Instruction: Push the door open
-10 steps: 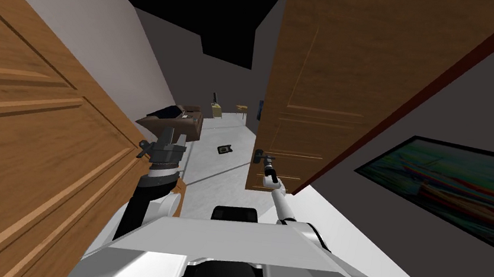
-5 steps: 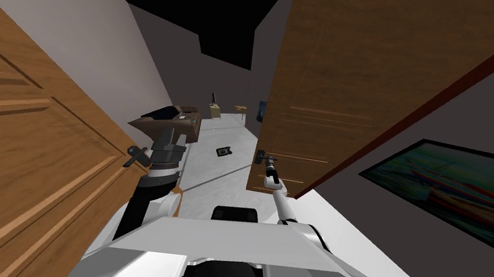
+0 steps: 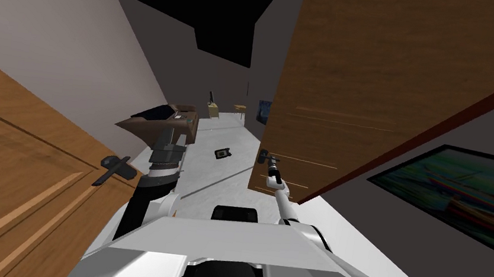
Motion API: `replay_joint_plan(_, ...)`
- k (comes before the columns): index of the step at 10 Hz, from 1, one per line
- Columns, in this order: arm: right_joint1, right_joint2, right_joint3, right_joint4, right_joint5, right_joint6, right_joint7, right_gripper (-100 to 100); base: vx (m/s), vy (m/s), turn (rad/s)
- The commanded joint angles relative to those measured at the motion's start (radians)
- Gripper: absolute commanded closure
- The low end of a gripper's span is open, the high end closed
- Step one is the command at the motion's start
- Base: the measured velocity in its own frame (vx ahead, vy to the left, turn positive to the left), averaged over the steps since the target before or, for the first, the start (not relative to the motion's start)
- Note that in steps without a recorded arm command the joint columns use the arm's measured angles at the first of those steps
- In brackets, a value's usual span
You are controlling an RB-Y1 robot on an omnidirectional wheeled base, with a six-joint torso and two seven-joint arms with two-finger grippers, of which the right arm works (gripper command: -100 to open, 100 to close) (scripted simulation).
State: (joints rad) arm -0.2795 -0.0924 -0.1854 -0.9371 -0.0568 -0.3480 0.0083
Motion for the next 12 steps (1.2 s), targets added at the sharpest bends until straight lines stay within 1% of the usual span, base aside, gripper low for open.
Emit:
replay_joint_plan(1,-0.006,-0.009,-0.031,0.004,-0.004,-0.003,0.010,100,0.186,0.113,-0.082)
replay_joint_plan(7,-0.005,-0.025,-0.113,0.014,-0.021,-0.006,0.031,100,0.197,0.106,-0.085)
replay_joint_plan(12,-0.004,-0.035,-0.174,0.021,-0.033,-0.008,0.046,100,0.171,0.112,-0.079)
